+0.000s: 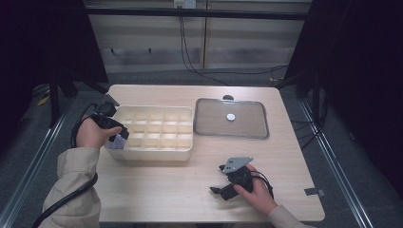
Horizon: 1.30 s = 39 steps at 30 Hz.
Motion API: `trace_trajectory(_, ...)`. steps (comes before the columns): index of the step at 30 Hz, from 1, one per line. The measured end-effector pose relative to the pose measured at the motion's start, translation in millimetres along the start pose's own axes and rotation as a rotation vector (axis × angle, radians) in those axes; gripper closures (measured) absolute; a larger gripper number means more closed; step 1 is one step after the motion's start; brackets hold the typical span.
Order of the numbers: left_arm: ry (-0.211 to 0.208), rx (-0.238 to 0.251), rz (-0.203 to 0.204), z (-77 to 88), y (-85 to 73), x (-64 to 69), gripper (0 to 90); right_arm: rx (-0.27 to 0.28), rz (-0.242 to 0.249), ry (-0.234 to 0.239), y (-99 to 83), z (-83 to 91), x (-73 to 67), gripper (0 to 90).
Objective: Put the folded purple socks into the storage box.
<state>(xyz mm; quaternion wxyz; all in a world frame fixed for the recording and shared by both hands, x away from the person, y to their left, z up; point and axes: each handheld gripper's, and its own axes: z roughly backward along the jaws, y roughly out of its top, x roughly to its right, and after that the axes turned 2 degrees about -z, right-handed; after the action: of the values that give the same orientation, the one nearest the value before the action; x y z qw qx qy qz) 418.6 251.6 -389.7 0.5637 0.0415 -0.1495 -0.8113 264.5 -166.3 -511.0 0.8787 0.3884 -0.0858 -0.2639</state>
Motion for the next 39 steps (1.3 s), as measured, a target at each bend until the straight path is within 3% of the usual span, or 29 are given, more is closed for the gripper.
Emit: trace_trajectory(39, -0.075, 0.011, -0.112, 8.2, -17.0, 28.7, 31.8, -0.002, -0.003, 0.001, 0.0, 0.1, -0.3, 13.1)
